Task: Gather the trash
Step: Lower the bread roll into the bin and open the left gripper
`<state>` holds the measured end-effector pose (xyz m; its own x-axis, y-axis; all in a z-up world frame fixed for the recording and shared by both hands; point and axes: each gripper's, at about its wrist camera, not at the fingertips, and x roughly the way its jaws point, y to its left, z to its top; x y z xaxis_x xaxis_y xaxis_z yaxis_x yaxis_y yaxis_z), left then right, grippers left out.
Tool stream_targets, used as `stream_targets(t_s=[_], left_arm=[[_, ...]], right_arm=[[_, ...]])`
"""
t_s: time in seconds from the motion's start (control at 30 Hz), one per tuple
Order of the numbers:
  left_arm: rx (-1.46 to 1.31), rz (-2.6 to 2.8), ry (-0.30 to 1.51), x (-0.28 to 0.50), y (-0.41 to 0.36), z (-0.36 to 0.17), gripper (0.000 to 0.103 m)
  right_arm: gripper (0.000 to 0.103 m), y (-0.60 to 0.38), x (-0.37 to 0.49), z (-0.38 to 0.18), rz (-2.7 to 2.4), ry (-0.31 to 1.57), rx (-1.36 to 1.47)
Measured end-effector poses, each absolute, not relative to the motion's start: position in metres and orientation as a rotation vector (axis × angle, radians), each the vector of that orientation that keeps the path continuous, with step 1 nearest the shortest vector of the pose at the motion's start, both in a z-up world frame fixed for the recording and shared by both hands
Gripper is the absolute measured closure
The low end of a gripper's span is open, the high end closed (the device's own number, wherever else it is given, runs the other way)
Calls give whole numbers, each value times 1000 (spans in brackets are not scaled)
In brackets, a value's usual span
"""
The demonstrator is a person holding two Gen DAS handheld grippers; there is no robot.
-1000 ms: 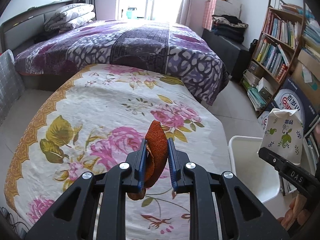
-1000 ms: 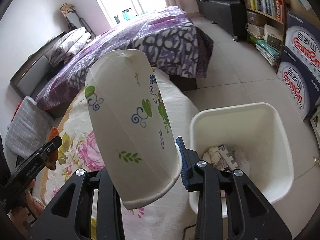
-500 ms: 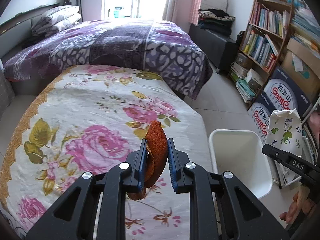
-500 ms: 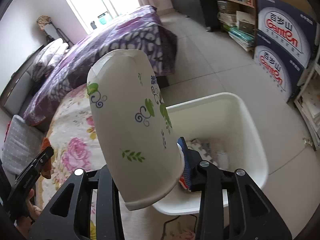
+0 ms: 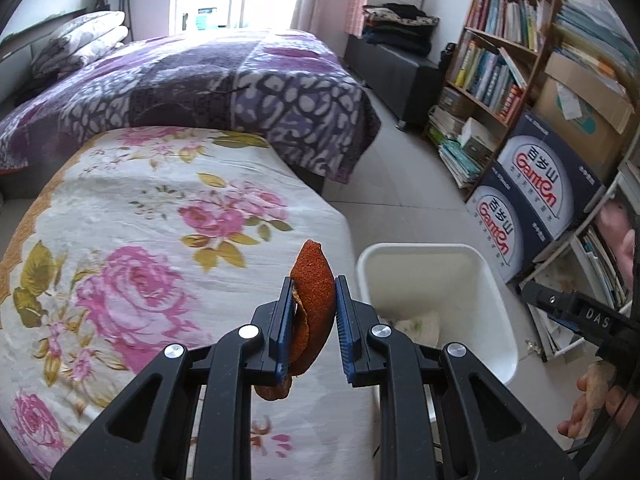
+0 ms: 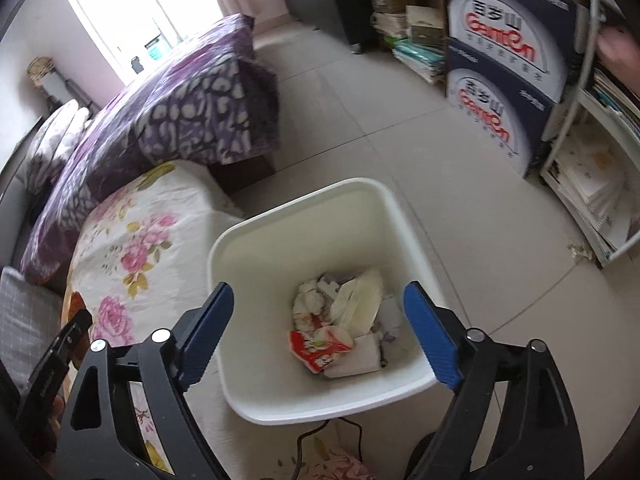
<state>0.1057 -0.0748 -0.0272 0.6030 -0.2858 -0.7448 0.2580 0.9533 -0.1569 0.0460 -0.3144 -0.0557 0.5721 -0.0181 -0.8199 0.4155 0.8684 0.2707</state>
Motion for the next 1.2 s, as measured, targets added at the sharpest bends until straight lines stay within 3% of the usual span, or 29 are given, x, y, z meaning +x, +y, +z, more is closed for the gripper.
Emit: stream_targets(t_s=[0.53, 0.57, 0.6, 0.67, 0.9, 1.03, 1.1, 1.2], left_arm=[[-92, -614, 987, 96, -174, -46, 82], [-128, -646, 1003, 98, -179, -48, 75], [-148, -661, 1007, 99, -181, -48, 59], [-216, -697, 1015, 101, -181, -47, 48], [-237, -639, 1001, 96, -156, -33, 45], [-125, -468, 876, 77, -127, -11, 31], [-53, -365, 772, 62, -112, 4, 15], [29, -235, 607, 36, -93, 25, 7]], right_arm=[[12, -388, 6, -40, -477, 874, 647], [12, -391, 3, -40, -482, 874, 659], [12, -395, 1, -40, -485, 874, 673], [12, -401, -4, -40, -493, 868, 697], [12, -386, -21, -22, -487, 748, 639], [10, -348, -28, -4, -508, 647, 491], [8, -330, -30, 3, -528, 601, 413], [7, -295, -36, 12, -538, 532, 266]])
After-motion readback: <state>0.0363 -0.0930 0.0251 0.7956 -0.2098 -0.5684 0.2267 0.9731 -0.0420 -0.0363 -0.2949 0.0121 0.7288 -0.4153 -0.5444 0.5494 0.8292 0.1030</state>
